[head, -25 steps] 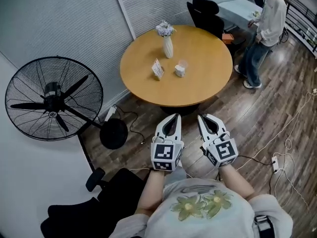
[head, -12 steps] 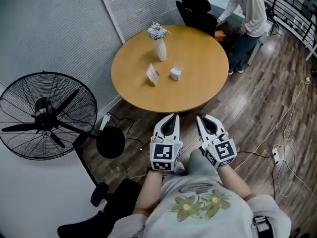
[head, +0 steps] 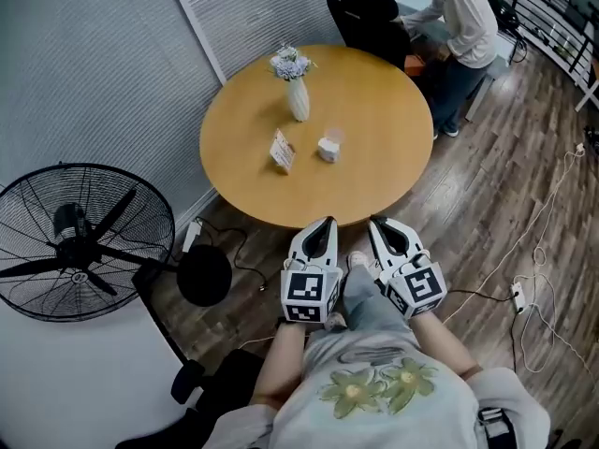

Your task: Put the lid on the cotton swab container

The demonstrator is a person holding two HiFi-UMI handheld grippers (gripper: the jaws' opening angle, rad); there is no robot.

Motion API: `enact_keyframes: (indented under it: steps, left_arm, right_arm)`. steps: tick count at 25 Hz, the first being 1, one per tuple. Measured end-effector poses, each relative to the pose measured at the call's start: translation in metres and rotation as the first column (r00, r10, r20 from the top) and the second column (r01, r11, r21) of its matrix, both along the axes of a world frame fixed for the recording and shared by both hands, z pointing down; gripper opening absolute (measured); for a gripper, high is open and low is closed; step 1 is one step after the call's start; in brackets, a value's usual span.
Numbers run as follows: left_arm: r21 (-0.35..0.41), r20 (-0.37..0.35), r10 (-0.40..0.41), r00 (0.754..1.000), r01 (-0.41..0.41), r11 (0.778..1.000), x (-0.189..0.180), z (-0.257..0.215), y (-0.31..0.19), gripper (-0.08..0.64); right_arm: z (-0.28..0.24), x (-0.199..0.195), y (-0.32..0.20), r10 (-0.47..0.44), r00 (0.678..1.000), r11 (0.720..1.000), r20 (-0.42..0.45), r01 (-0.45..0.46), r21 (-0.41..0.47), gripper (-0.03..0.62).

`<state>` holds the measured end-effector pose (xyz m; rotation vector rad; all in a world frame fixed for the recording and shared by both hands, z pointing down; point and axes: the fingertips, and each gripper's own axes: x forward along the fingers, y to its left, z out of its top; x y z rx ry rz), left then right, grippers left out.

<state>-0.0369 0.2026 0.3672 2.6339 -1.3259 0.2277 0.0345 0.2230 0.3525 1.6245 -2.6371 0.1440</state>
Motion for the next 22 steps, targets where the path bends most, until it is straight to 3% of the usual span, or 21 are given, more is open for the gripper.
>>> enact_keyframes:
  steps: [10, 19, 22]
  left_arm:
    - [-0.066, 0.010, -0.031, 0.999, 0.032, 0.997, 0.021, 0.023, -0.101, 0.000]
    - [-0.064, 0.044, -0.099, 0.994, 0.101, 0.993, 0.026, 0.030, -0.185, 0.002]
    - [-0.067, 0.045, -0.129, 0.991, 0.132, 0.989, 0.025, 0.033, -0.205, 0.003]
  right_arm:
    - [0.015, 0.026, -0.109, -0.038, 0.999, 0.999, -0.005, 0.038, -0.033, -0.002]
    - [0.018, 0.039, -0.196, -0.105, 0.994, 0.994, 0.010, 0.105, -0.033, 0.000]
    - [0.016, 0.040, -0.220, -0.139, 0.990, 0.990, 0.017, 0.140, -0.028, 0.068]
